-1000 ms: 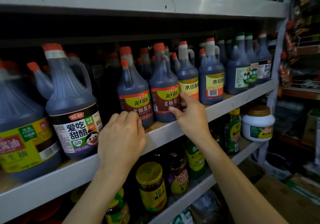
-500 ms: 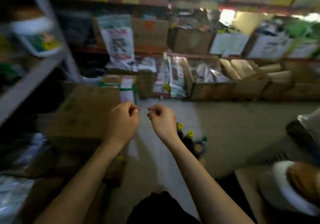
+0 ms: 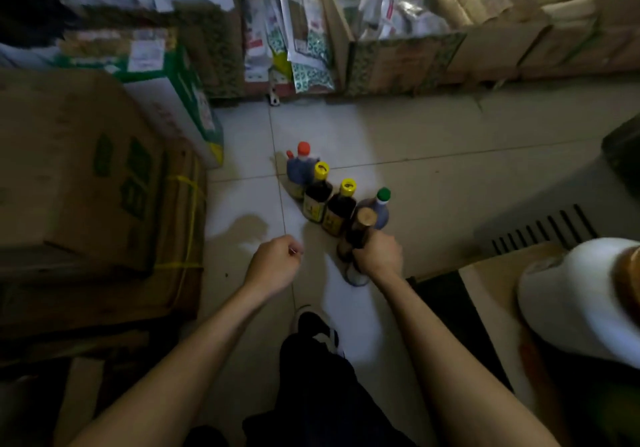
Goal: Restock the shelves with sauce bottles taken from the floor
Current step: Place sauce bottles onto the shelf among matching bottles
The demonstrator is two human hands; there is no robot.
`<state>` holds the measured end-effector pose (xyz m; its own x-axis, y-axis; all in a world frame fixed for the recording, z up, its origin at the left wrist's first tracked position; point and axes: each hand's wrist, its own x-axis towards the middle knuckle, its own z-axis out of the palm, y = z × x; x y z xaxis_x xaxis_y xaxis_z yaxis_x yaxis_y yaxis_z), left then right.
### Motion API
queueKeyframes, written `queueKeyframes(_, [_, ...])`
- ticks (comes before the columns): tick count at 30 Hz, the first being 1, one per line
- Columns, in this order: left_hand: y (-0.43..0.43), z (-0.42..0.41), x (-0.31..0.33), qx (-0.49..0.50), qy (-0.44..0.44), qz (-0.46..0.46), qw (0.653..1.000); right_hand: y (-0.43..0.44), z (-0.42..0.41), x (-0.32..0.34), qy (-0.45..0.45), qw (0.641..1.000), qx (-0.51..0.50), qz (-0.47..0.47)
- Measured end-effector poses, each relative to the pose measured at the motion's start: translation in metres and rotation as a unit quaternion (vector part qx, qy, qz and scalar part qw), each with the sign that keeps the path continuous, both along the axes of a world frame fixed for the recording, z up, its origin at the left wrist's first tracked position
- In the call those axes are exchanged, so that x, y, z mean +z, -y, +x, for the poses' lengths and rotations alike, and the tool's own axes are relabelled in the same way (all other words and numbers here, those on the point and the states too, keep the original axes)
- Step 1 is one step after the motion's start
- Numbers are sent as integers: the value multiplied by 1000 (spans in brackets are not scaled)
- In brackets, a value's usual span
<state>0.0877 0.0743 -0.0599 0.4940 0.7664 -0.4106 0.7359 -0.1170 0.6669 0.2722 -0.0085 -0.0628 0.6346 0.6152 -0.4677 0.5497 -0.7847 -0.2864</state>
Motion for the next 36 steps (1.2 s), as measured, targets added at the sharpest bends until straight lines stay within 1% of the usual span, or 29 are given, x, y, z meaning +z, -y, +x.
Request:
queueKeyframes(3, [4,-1,-2,-22,5,-2,1000,-10,7,20,-8,998,63,-21])
queueKeyframes(5, [5,-1,6,-39,35,-23,998,-18,13,50,-19,994,110,2])
queueKeyframes(7, [6,-1,21,-89,64,-63,992,-25,15,90,-61,984,164,21])
queueKeyframes(8, [7,-2,31,-109,97,-103,984,-27,15,112,-108,978,176,38])
queueKeyframes(10, [10,-5,53,-114,194,-208,952,-30,15,150,-211,957,173,95])
queueKeyframes(11, [11,-9,66,-106,233,-240,936,-31,14,166,-245,945,176,125])
queueKeyframes(13, [9,-19,92,-85,284,-273,915,-33,8,192,-286,924,184,174])
queueKeyframes(15, [8,-32,114,-60,325,-300,895,-37,-3,208,-318,908,177,207])
queueKeyframes(17, [11,-43,129,-34,361,-333,871,-39,-17,216,-343,895,141,246])
queueKeyframes(20, [18,-49,145,1,423,-408,809,-44,-41,220,-365,863,84,338])
queueKeyframes(21, [19,-50,149,4,437,-424,794,-45,-48,223,-373,852,69,362])
queueKeyframes(24, [21,-48,162,7,464,-440,769,-48,-61,233,-377,833,45,402])
queueKeyframes(27, [24,-45,171,11,475,-438,763,-50,-64,240,-382,823,42,419])
queueKeyframes(29, [25,-42,176,25,475,-432,766,-51,-64,242,-390,817,47,423])
queueKeyframes(33, [27,-38,181,69,456,-357,812,-55,-67,239,-409,802,27,434])
queueKeyframes(36, [27,-38,182,85,447,-323,830,-57,-70,236,-435,784,14,443])
